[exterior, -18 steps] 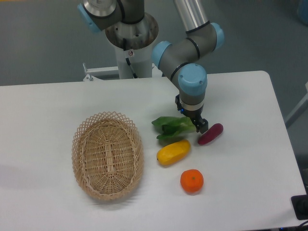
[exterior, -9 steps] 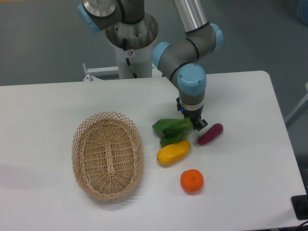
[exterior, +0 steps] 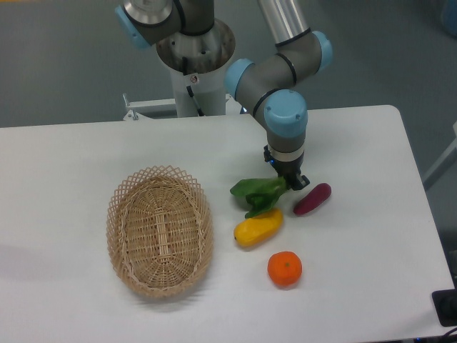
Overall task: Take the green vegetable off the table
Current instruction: 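Lift the grasped bok choy up off the table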
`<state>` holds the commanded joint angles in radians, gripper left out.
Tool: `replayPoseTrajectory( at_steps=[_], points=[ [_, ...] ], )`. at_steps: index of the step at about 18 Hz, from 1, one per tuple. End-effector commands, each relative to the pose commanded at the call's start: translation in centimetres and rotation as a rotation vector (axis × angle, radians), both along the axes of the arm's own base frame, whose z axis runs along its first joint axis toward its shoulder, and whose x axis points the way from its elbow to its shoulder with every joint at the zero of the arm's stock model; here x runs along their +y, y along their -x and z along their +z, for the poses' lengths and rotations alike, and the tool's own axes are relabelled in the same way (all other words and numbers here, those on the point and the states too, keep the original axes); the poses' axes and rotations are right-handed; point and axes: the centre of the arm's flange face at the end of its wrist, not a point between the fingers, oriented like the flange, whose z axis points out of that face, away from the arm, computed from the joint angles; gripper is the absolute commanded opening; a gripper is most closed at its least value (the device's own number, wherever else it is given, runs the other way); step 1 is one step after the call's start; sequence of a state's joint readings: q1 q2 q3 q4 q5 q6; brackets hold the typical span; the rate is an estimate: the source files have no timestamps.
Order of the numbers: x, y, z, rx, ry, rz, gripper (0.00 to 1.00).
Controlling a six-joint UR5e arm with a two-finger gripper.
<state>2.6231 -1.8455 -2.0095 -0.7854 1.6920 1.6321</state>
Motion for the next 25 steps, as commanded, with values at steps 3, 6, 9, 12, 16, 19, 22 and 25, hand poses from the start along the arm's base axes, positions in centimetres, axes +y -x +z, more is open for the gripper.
replayPoseTrajectory(
  at_steps=[3,6,9,12,16,19,22,25],
  points=[
    [-1.5,0.9,2.9,-0.006,-0.038,-0.006,0.26],
    [-1.5,2.7,6.0,-0.061,-0.101,0.001,0.26],
    [-1.0,4.3,8.7,-0.074,-0.132,0.023,0.26],
    [-0.9,5.7,10.9,-0.08,-0.192,0.041,0.26],
    [-1.2,8.4,14.7,-0.067,-0.339,0.13,0.26],
    [-1.1,9.9,16.6,-0.049,-0.392,0.176,0.26],
    [-1.0,10.6,17.6,-0.039,-0.417,0.203,0.26],
    [-0.6,11.8,18.8,-0.024,-0.444,0.219,0.26]
  ],
)
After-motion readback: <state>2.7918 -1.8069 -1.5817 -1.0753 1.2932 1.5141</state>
